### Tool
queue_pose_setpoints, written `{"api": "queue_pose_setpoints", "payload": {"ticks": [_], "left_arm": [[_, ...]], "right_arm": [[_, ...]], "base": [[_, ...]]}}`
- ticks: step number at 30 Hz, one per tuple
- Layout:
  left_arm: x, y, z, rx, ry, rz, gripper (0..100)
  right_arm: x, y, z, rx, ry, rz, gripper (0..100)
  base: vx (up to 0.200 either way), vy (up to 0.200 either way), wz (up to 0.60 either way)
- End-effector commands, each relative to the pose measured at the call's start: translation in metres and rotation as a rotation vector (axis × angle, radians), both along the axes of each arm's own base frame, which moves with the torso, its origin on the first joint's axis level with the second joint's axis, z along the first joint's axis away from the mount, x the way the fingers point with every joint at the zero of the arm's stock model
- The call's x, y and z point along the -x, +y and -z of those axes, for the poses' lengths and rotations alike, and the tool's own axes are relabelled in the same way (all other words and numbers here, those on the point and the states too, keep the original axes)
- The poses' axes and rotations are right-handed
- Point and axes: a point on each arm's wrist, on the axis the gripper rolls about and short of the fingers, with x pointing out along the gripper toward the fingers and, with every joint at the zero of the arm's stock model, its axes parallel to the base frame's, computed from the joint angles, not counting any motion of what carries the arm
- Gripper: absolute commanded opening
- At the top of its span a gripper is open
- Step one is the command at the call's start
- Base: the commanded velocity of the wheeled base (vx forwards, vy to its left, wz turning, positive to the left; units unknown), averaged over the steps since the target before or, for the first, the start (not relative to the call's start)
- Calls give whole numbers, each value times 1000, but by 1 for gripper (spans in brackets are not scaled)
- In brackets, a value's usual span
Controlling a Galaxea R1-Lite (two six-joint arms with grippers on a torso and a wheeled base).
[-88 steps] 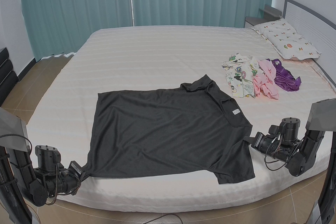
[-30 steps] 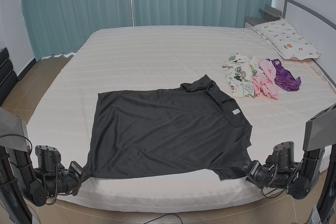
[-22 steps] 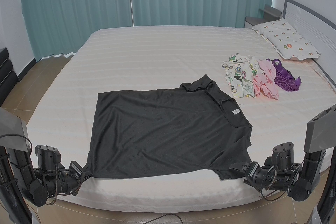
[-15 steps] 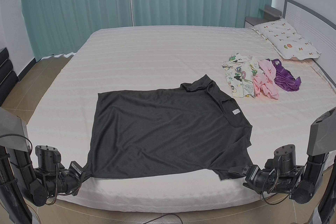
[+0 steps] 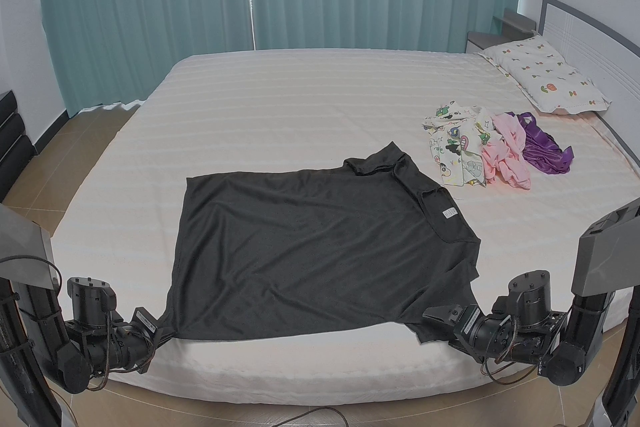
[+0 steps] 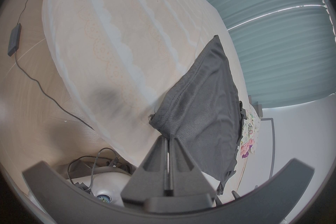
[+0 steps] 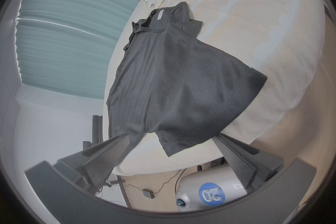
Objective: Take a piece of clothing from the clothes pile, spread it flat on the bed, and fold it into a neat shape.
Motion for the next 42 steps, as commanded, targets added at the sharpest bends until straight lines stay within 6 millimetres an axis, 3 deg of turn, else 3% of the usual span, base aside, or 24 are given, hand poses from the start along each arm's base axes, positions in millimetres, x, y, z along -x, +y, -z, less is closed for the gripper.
{"api": "queue_pose_setpoints", "payload": {"ticks": [1,8,9,15,26,29,37,42], "left_arm": [[2,0,1,0,8,0,0],[2,0,1,0,8,0,0],[2,0,1,0,8,0,0],[2,0,1,0,8,0,0],[2,0,0,0,5,0,0],[4,-1,-5,-5,-18,-2,0],[18,-1,-27,-1,-34,-5,0],[30,-2,-31,-30,6,28,0]], "right_arm": [[-4,1,2,-5,3,9,100],[-10,2,4,27,-32,77,100],[-10,2,4,27,-32,77,0],[-8,1,3,29,-36,79,0],[13,-12,-1,47,6,76,0],[31,-19,-9,50,20,58,0],[42,-24,-26,70,0,41,0],[49,-28,-25,154,34,14,0]], "base": [[0,0,0],[0,0,0],[0,0,0],[0,0,0],[0,0,0],[0,0,0],[0,0,0],[0,0,0]]}}
